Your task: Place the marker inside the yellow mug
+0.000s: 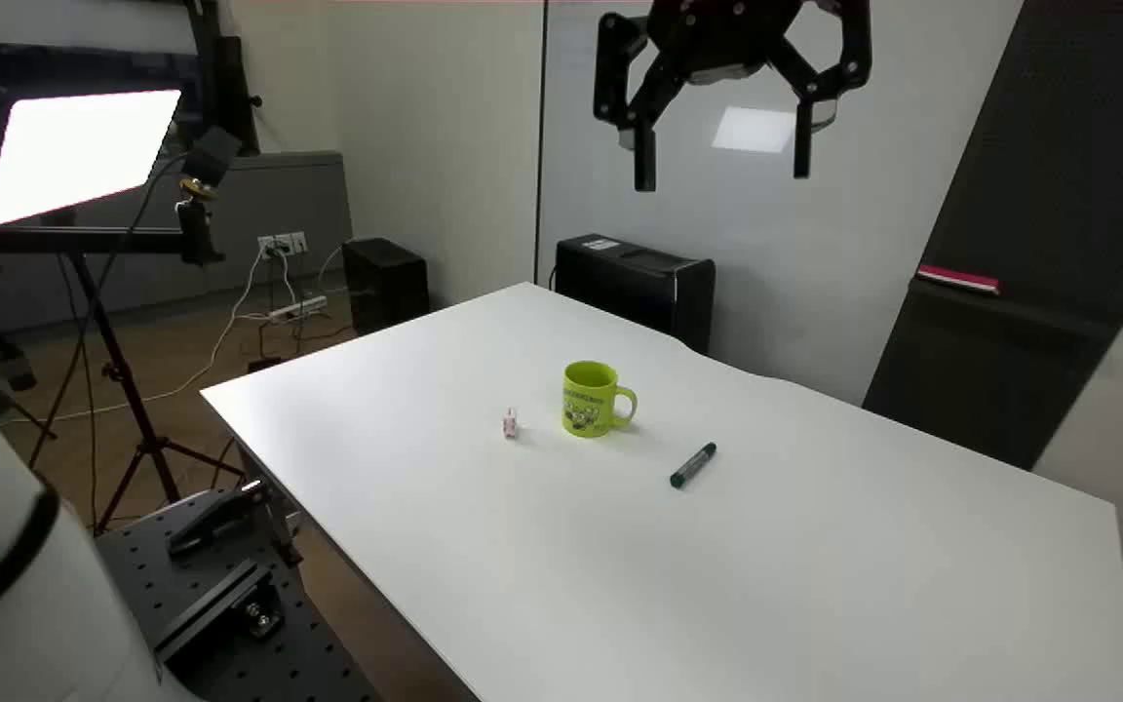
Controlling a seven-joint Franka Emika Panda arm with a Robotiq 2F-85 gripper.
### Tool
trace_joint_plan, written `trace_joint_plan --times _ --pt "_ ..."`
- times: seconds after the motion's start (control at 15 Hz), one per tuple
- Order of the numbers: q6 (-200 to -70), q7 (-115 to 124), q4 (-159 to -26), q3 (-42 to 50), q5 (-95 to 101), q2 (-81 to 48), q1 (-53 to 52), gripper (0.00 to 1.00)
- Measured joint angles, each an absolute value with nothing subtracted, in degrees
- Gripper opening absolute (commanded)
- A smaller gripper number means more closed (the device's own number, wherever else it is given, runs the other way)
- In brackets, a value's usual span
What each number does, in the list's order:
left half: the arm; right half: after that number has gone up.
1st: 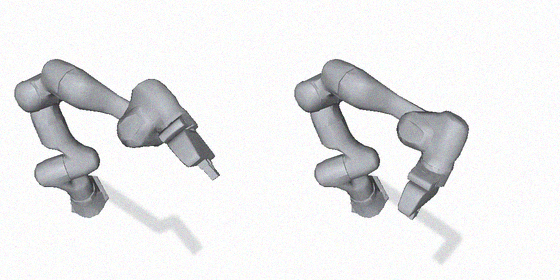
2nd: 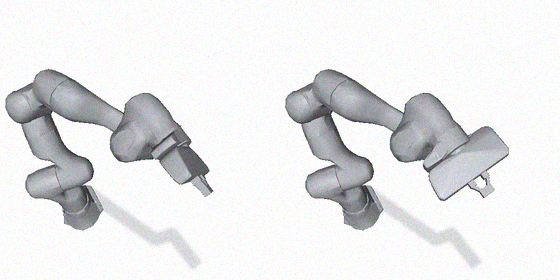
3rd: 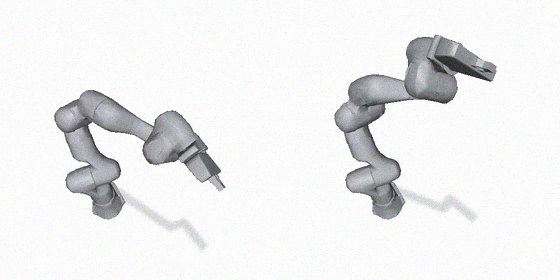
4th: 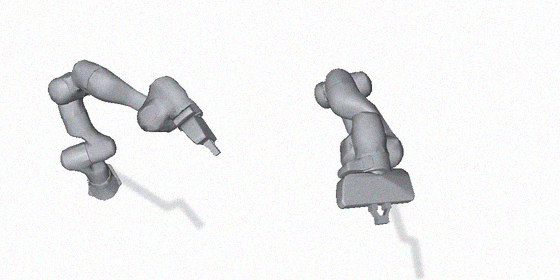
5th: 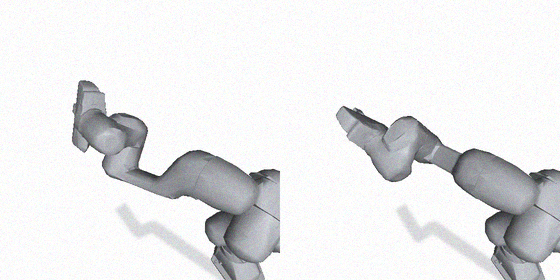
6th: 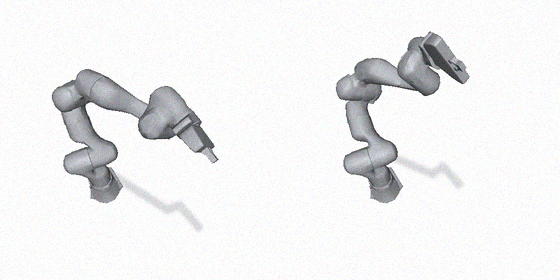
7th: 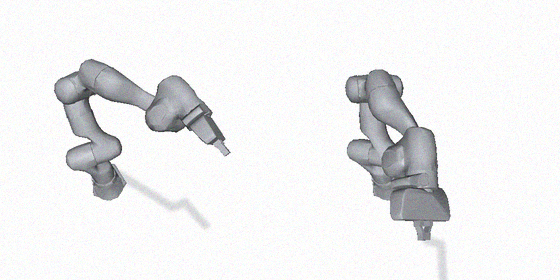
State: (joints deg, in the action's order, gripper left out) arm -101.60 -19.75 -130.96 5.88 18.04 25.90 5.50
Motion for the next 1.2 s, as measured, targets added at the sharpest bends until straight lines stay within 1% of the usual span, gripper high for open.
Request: trace_joint_plan --times 1.2 --pt "-101.61 -19.75 -132.11 5.88 18.04 25.86 5.5 1.0"
